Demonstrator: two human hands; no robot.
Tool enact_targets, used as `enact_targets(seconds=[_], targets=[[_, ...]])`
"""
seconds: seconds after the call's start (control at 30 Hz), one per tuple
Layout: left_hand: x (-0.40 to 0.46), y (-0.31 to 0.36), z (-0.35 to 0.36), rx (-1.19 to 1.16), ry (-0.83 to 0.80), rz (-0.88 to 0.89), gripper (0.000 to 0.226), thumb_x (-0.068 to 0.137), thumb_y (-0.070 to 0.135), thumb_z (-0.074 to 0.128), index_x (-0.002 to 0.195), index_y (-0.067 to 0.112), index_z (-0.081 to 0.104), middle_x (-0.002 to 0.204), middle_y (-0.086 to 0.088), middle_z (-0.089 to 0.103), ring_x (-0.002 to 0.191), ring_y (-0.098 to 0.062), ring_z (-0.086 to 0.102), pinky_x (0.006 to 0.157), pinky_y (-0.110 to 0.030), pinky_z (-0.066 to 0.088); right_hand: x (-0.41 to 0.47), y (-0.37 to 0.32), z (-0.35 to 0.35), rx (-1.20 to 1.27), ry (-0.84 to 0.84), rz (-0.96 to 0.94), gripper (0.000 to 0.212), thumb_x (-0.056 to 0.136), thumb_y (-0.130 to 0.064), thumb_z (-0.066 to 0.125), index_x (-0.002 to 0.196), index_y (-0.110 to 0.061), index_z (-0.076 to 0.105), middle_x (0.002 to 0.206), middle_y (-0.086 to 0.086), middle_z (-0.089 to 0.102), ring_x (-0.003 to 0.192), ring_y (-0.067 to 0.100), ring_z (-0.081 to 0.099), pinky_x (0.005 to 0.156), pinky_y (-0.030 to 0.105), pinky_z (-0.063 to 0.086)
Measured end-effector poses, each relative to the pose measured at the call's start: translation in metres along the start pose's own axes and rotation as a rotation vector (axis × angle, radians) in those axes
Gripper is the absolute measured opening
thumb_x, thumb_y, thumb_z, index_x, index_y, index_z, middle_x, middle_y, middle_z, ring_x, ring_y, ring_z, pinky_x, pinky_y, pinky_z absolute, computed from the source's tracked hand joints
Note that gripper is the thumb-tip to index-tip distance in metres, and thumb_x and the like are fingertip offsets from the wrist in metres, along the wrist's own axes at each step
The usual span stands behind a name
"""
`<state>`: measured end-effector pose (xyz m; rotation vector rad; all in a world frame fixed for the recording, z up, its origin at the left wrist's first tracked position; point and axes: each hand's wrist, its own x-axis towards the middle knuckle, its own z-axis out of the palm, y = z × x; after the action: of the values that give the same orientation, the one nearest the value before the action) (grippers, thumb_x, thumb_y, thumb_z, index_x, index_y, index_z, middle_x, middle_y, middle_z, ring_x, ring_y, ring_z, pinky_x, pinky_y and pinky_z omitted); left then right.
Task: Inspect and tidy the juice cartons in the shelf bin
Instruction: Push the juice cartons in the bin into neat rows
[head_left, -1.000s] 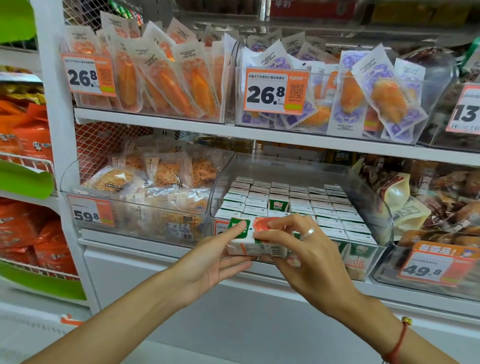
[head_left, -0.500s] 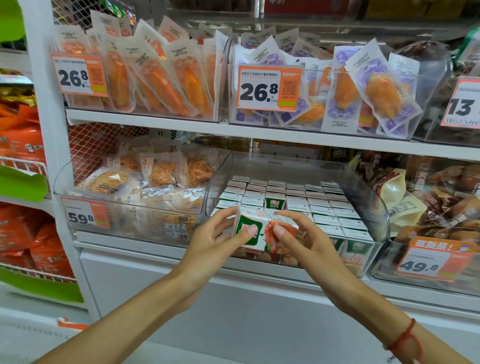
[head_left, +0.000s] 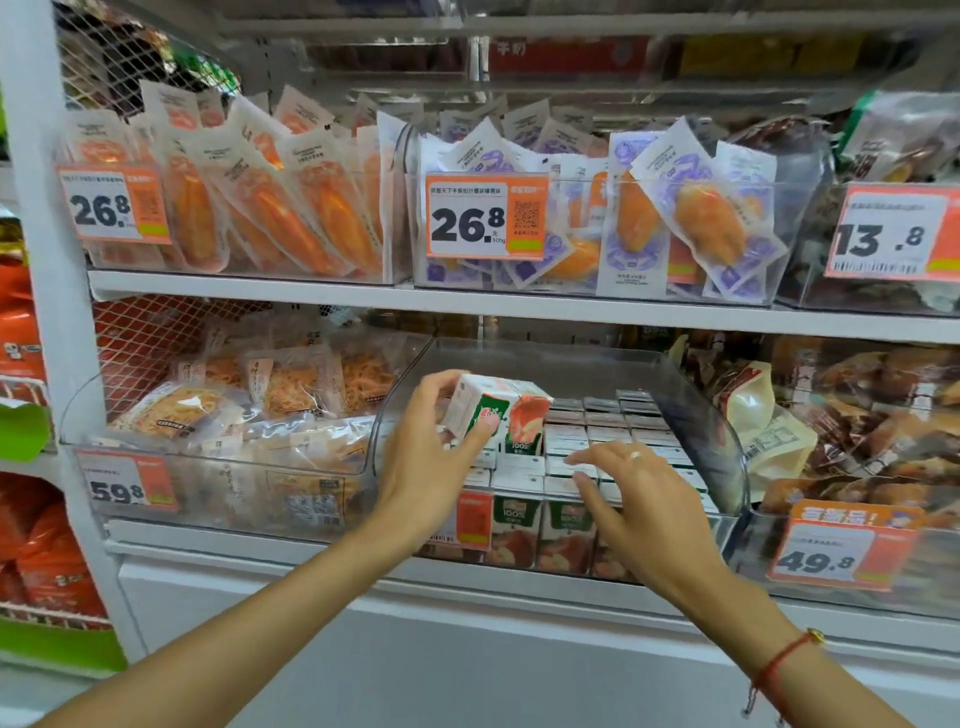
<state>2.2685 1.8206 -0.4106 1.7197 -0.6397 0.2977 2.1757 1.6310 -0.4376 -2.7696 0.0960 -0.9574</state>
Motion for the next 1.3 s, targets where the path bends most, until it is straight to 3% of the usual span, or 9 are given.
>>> enact_targets(seconds=[0.07, 0.17, 0.3, 0.5, 0.67, 0.83, 0.97, 1.23, 1.3], targets=[[0.023, -0.007, 0.011, 0.128, -0.057, 0.079, 0.038, 0.090, 0.023, 0.068, 0.123, 0.029, 0.050, 0.119, 0.010, 0.058, 0.109, -0.012, 0.057, 0.090, -0.036, 0.052, 0.002, 0.005, 0.001, -0.090, -0.034, -0.011, 0.024, 0.095, -0.034, 0.057, 0.114, -0.024, 0.068, 0.113, -0.003, 0.068, 0.107, 0.023, 0.060, 0.085, 0.037, 0.047], [0.048, -0.023, 0.023, 0.263, -0.227, 0.134, 0.041, 0.092, 0.021, 0.066, 0.130, 0.023, 0.050, 0.124, 0.004, 0.057, 0.114, -0.017, 0.055, 0.094, -0.041, 0.048, -0.001, 0.015, 0.009, -0.146, -0.162, 0.050, 0.040, 0.101, -0.047, 0.035, 0.129, -0.031, 0.058, 0.135, -0.009, 0.056, 0.125, 0.015, 0.048, 0.101, 0.032, 0.036], [0.072, -0.036, 0.016, 0.415, -0.422, 0.159, 0.050, 0.093, 0.023, 0.065, 0.140, 0.022, 0.047, 0.127, 0.000, 0.056, 0.116, -0.021, 0.054, 0.097, -0.046, 0.046, -0.004, 0.020, 0.014, -0.130, -0.179, 0.071, 0.046, 0.100, -0.053, 0.024, 0.132, -0.035, 0.053, 0.135, -0.013, 0.056, 0.124, 0.011, 0.048, 0.100, 0.027, 0.035], [0.104, -0.024, 0.009, 0.661, -0.728, 0.182, 0.055, 0.096, 0.029, 0.061, 0.146, 0.027, 0.041, 0.136, 0.002, 0.045, 0.125, -0.014, 0.042, 0.100, -0.026, 0.035, -0.003, 0.021, 0.015, -0.113, -0.195, 0.089, 0.044, 0.100, -0.051, 0.028, 0.132, -0.034, 0.053, 0.134, -0.012, 0.056, 0.123, 0.012, 0.048, 0.101, 0.028, 0.035], [0.105, -0.027, 0.031, 0.790, -0.847, 0.175, 0.054, 0.097, 0.029, 0.058, 0.148, 0.022, 0.040, 0.135, -0.007, 0.042, 0.127, -0.023, 0.040, 0.108, -0.035, 0.032, -0.003, 0.021, 0.014, -0.100, -0.203, 0.102, 0.044, 0.100, -0.052, 0.028, 0.132, -0.033, 0.053, 0.133, -0.012, 0.057, 0.123, 0.012, 0.047, 0.101, 0.028, 0.034], [0.097, -0.039, 0.037, 0.642, -0.904, 0.087, 0.043, 0.100, 0.017, 0.054, 0.142, 0.019, 0.046, 0.146, -0.003, 0.044, 0.136, -0.018, 0.040, 0.109, -0.026, 0.033, -0.004, 0.020, 0.014, -0.107, -0.209, 0.106, 0.046, 0.100, -0.052, 0.027, 0.134, -0.032, 0.051, 0.135, -0.010, 0.056, 0.123, 0.014, 0.047, 0.101, 0.030, 0.035], [0.097, -0.042, 0.037, 0.604, -0.915, 0.087, 0.033, 0.101, 0.012, 0.050, 0.133, 0.010, 0.056, 0.142, -0.003, 0.051, 0.133, -0.017, 0.044, 0.110, -0.031, 0.035, -0.003, 0.020, 0.014, -0.100, -0.202, 0.113, 0.046, 0.100, -0.051, 0.030, 0.133, -0.030, 0.053, 0.132, -0.007, 0.058, 0.121, 0.016, 0.049, 0.099, 0.032, 0.036], [0.106, -0.041, 0.044, 0.659, -0.871, 0.113, 0.026, 0.098, 0.019, 0.058, 0.123, 0.015, 0.064, 0.125, 0.000, 0.063, 0.107, -0.009, 0.057, 0.079, -0.005, 0.042, -0.003, 0.020, 0.014, -0.098, -0.206, 0.117, 0.047, 0.099, -0.052, 0.030, 0.133, -0.029, 0.053, 0.134, -0.005, 0.058, 0.122, 0.017, 0.049, 0.100, 0.032, 0.036], [0.114, -0.038, 0.045, 0.737, -0.867, 0.139, 0.025, 0.097, 0.026, 0.060, 0.120, 0.023, 0.066, 0.121, 0.004, 0.066, 0.108, -0.011, 0.060, 0.087, -0.016, 0.047, -0.003, 0.021, 0.014, -0.088, -0.204, 0.121, 0.047, 0.099, -0.052, 0.030, 0.133, -0.029, 0.053, 0.134, -0.006, 0.057, 0.122, 0.016, 0.048, 0.101, 0.032, 0.036]])
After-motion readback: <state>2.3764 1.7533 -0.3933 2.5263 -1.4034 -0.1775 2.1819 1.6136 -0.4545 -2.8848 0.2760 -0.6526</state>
